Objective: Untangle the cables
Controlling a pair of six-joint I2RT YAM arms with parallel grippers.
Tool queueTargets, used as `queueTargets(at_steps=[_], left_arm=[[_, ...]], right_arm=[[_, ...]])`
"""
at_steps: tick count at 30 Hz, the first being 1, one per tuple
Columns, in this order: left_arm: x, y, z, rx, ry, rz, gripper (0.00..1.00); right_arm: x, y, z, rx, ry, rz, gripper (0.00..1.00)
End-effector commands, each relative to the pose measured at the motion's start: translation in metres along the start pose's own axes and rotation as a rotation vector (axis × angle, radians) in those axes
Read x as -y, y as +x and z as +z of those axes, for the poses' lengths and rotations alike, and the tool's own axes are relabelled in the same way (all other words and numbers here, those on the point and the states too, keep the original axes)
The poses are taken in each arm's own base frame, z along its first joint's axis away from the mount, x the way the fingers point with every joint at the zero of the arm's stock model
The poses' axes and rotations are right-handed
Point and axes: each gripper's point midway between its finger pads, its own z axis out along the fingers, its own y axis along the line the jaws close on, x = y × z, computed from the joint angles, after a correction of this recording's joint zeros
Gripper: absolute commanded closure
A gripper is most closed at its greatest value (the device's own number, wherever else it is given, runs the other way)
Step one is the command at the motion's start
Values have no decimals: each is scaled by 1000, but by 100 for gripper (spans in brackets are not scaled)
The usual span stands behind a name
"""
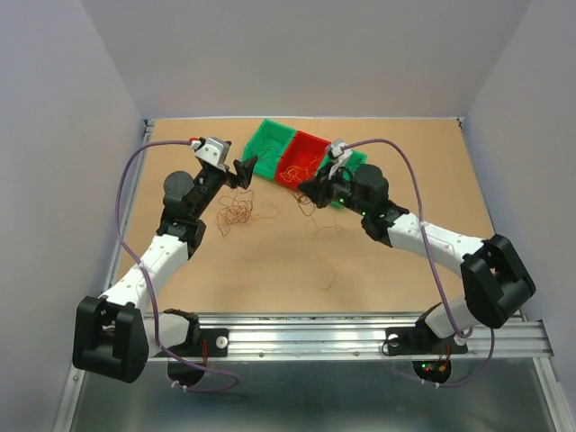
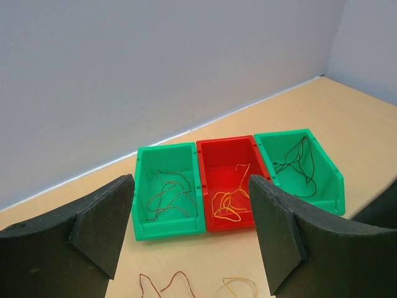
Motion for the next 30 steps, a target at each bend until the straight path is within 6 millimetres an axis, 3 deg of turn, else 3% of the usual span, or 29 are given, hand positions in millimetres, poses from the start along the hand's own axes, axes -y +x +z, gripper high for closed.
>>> queueTargets(at_steps=[1, 5, 6, 8, 9, 11, 14, 16, 19, 23, 30], left_arm=[[5, -30, 3, 87, 28, 44, 15], [37, -21, 3, 74, 220, 75, 15], [43, -18, 2, 69, 256, 79, 15], [62, -7, 0, 53, 365, 91, 14], [70, -4, 0, 51, 405, 97, 14], [94, 7, -5, 43, 527, 111, 13], [114, 16, -8, 42, 584, 146, 13], [115, 19, -6, 37, 571, 157, 13], [112, 19, -5, 30, 542, 164, 13], [111, 13, -6, 44, 530, 181, 13], [110, 16, -4, 32, 522, 182, 13]], right_arm=[[39, -54, -11, 287, 109, 194, 100], [43, -72, -26, 416, 134, 238, 99], [42, -69, -34, 439, 139, 268, 99], [39, -83, -48, 536, 130, 294, 99], [41, -77, -54, 547, 142, 310, 100], [44, -90, -74, 641, 176, 331, 100], [48, -94, -87, 686, 212, 326, 99], [50, -97, -91, 695, 237, 294, 99], [64, -99, -91, 677, 327, 253, 100], [103, -73, -75, 565, 506, 227, 99], [155, -52, -38, 477, 496, 272, 100]])
